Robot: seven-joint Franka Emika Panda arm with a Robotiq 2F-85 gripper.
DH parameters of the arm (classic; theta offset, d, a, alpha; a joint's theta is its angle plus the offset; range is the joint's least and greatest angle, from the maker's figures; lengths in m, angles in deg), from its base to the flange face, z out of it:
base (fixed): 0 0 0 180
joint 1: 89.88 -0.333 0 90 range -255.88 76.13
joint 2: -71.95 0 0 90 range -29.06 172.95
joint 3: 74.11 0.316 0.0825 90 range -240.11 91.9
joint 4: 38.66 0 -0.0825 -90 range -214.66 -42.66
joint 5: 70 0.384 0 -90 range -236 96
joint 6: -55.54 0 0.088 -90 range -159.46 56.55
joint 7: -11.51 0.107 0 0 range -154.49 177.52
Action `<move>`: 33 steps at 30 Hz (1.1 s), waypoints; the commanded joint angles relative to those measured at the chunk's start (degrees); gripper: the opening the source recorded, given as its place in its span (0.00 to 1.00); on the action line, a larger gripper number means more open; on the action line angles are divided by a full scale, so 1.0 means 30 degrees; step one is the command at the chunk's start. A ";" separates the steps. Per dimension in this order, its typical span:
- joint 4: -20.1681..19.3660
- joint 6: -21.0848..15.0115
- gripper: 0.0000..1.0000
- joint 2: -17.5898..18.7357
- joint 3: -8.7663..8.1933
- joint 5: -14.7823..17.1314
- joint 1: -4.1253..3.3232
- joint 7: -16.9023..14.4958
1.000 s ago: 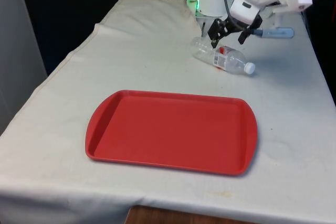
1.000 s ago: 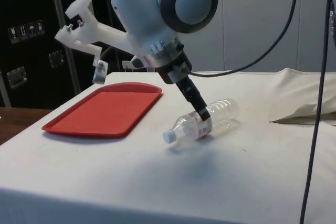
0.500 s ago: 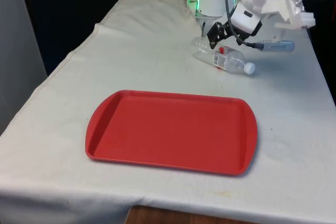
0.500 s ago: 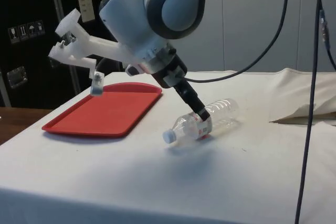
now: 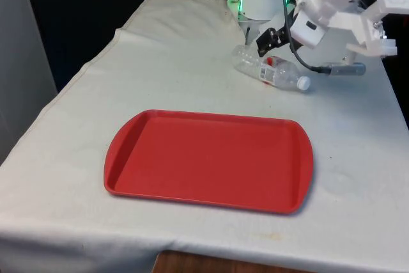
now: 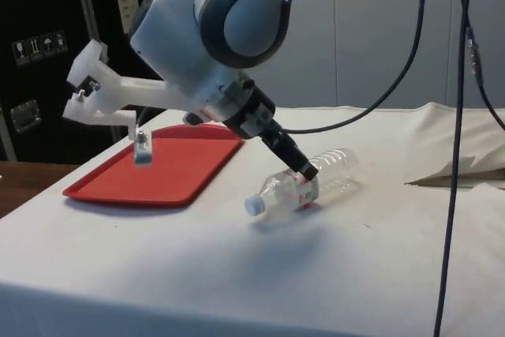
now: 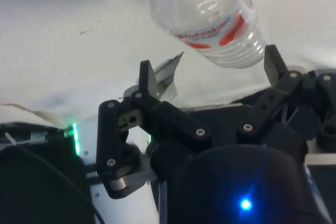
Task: Place the bottle upright on the tray.
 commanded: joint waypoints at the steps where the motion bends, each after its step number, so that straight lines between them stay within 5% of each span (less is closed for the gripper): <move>1: 0.0267 0.0439 1.00 0.0210 0.0019 -0.0076 -0.0115 0.0095; 14: 0.2044 0.2215 1.00 0.1662 0.0535 -0.0076 -0.0210 0.0019; 33: 0.2521 0.1853 1.00 0.2807 0.0649 -0.0592 -0.0191 -0.0859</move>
